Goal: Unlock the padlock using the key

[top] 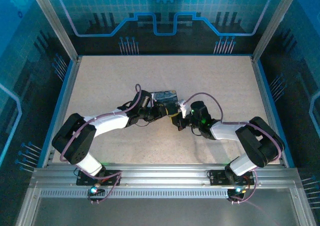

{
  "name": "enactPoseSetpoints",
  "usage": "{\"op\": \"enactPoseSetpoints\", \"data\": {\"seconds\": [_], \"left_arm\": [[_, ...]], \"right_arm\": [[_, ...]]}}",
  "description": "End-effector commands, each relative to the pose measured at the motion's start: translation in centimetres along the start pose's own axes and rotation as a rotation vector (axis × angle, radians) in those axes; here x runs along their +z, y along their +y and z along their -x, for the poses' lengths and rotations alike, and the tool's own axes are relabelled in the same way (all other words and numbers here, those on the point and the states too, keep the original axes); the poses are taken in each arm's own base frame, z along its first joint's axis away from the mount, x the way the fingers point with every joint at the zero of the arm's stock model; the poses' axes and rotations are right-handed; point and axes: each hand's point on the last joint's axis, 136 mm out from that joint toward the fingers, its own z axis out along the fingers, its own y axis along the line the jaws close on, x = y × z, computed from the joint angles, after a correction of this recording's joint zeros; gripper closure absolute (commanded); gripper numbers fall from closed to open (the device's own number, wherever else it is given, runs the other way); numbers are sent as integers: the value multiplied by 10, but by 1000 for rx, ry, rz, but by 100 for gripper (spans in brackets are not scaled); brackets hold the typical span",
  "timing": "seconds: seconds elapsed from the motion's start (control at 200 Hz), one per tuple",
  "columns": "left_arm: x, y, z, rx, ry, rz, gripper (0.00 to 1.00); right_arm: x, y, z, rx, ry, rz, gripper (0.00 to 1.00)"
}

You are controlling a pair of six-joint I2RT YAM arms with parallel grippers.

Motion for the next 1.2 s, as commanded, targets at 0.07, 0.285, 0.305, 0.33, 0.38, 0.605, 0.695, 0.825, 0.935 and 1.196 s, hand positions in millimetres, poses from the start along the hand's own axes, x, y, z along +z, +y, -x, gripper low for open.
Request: {"op": "enactPoseSetpoints", "data": {"seconds": [0.07,0.285,0.305,0.33,0.38,0.605,0.695,0.825,0.935,1.196], "left_arm": [[-12,-31,12,33,-39,-85,90],[-11,-30,11,31,-35,-81,90],[-11,-31,12,31,-37,-82,90],[-11,-31,11,32,-36,-82,90],[-12,-31,12,33,-36,-84,90],[-11,-31,11,31,-35,-82,90],[-12,-32,12,32,-35,-84,90],[-11,-31,11,29,-34,-83,90],[-12,-31,11,30,-32,-84,90],[-12,-31,10,31,-33,-83,90]], "right_arm": [[-4,1,6,7,-38,24,99],[-4,1,3,9,-35,26,99],[-4,1,3,9,-36,27,99],[-4,1,3,10,-36,27,99],[-4,1,2,11,-35,28,99],[-3,1,1,14,-33,29,99],[-4,0,0,15,-34,28,99],[-3,1,1,17,-38,33,99],[-2,2,2,17,-38,41,99],[-2,2,2,18,-43,42,99]]}}
